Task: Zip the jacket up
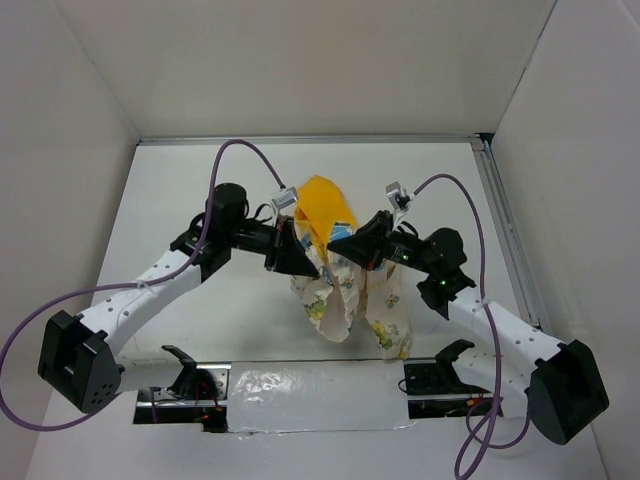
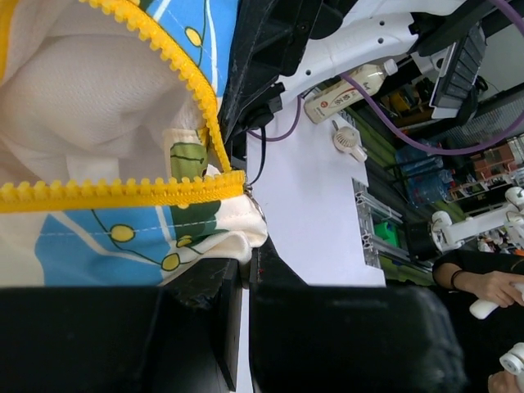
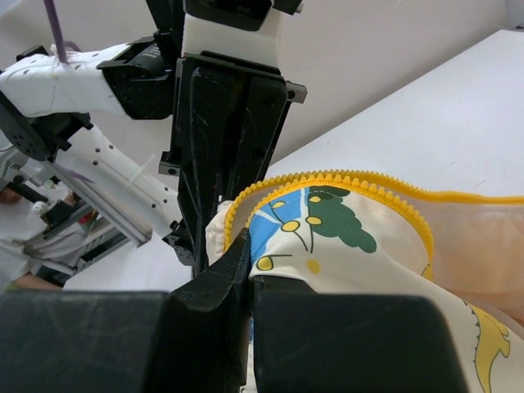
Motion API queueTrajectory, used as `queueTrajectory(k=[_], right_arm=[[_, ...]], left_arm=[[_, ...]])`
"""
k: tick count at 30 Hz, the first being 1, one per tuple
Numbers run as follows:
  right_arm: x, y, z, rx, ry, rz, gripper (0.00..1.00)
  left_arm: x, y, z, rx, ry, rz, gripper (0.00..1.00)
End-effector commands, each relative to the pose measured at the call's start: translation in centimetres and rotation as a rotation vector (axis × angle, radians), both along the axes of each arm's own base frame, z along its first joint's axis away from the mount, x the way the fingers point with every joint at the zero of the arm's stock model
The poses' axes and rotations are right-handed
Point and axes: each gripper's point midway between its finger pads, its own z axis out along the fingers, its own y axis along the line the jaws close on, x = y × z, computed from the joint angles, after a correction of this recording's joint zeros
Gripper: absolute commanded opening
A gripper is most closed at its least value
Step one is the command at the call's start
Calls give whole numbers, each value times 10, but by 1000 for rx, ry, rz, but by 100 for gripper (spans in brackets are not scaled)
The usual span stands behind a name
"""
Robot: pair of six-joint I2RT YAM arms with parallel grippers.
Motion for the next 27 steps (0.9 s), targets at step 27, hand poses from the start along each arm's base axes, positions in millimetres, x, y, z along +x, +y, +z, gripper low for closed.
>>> queueTrajectory(k=[27], right_arm=[[14,-6,41,-64,-46,-95,0]], left_arm=[[0,-14,-39,178,112,109,29]])
